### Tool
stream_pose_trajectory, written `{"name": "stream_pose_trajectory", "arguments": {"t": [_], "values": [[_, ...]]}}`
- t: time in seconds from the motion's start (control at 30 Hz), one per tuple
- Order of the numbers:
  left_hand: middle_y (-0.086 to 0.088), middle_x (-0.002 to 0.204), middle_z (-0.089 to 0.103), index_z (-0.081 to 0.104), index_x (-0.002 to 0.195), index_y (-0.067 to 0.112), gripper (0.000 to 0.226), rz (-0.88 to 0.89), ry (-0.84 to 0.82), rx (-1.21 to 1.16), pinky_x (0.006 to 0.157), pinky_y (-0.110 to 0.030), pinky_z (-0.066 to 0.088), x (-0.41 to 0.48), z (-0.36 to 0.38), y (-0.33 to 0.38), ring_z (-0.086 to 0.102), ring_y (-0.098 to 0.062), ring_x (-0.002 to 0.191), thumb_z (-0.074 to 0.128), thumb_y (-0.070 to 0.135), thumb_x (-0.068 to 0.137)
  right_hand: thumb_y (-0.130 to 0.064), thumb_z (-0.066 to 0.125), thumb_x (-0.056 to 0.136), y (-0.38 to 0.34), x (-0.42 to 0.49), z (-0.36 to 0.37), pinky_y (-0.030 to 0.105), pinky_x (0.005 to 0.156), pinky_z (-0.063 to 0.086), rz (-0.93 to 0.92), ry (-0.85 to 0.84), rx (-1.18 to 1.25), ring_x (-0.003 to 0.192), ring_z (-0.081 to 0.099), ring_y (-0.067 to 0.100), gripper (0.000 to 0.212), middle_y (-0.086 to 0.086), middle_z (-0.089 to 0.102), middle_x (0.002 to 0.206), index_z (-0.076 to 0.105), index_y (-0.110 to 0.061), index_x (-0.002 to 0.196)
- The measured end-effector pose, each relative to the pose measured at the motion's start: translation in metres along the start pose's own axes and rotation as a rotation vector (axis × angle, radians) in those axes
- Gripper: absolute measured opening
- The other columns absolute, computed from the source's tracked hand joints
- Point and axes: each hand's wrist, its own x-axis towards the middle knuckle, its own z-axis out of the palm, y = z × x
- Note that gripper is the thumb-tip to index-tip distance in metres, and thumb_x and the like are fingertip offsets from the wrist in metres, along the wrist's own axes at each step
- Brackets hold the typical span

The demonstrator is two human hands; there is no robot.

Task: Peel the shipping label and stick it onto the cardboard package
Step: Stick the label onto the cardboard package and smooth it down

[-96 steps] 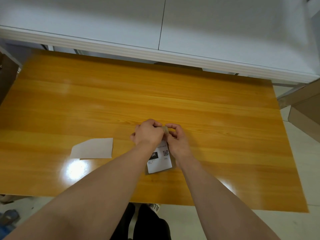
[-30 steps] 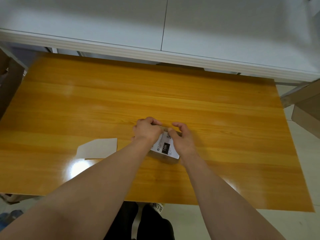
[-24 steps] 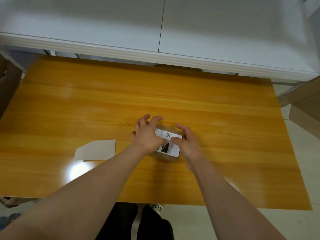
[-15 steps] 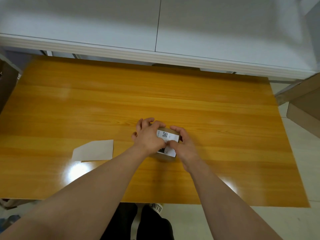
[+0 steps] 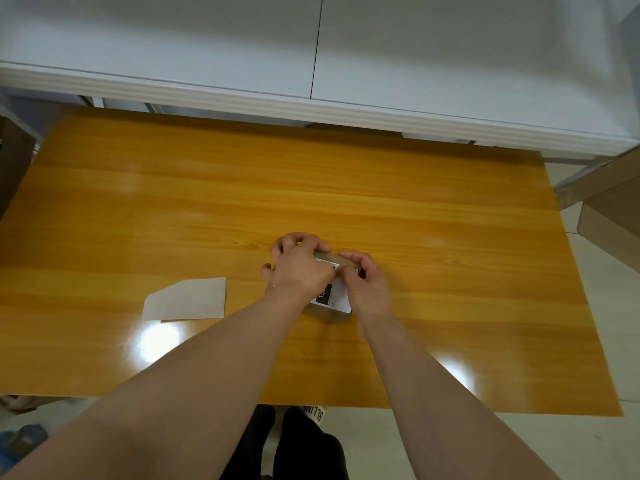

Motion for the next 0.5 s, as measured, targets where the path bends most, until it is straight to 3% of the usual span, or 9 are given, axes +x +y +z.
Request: {"name": "stream_pose_trajectory", "arguments": {"t": [0.17, 0.27, 0.4, 0.5], "values": [[0.012, 0.13, 0.041, 0.065, 0.1, 0.04, 0.031, -0.028, 0.024, -0.017, 0.108, -0.051, 0.024, 0.001, 0.003, 0.003, 0.023, -0.018, 0.139, 0.068, 0.03, 0.071, -0.009, 0.053, 0.096, -0.002, 0.001, 0.003, 0.02, 0.054, 0.047, -0.002, 0.041, 0.005, 0.072, 0.061, 0.012, 0.024, 0.008, 0.067, 0.105, 0.067, -0.024, 0.107], [0.011, 0.131, 0.042, 0.065, 0.1, 0.04, 0.027, -0.025, 0.044, -0.012, 0.108, -0.053, 0.025, 0.002, 0.004, 0.003, 0.023, -0.018, 0.14, 0.068, 0.035, 0.074, -0.011, 0.051, 0.098, -0.004, 0.002, 0.002, 0.022, 0.057, 0.048, -0.001, 0.019, -0.016, 0.075, 0.062, 0.013, 0.023, 0.01, 0.069, 0.109, 0.067, -0.022, 0.11], [0.008, 0.141, 0.039, 0.065, 0.101, 0.038, 0.028, -0.029, 0.017, -0.036, 0.11, -0.053, 0.021, 0.001, 0.002, 0.005, 0.015, -0.019, 0.146, 0.071, 0.05, 0.076, -0.024, 0.052, 0.102, -0.007, 0.003, -0.013, 0.025, 0.079, 0.05, 0.012, -0.132, -0.046, 0.104, 0.062, 0.015, 0.027, 0.002, 0.065, 0.123, 0.062, -0.029, 0.127], [0.002, 0.158, 0.026, 0.062, 0.115, 0.037, 0.039, 0.03, -0.019, 0.046, 0.118, -0.06, 0.007, 0.003, -0.001, 0.006, -0.007, -0.023, 0.155, 0.071, 0.047, 0.078, -0.028, 0.06, 0.097, -0.001, 0.004, -0.031, 0.039, 0.107, 0.046, 0.035, -0.183, 0.033, 0.128, 0.051, 0.017, 0.041, -0.002, 0.05, 0.141, 0.052, -0.042, 0.135]]}}
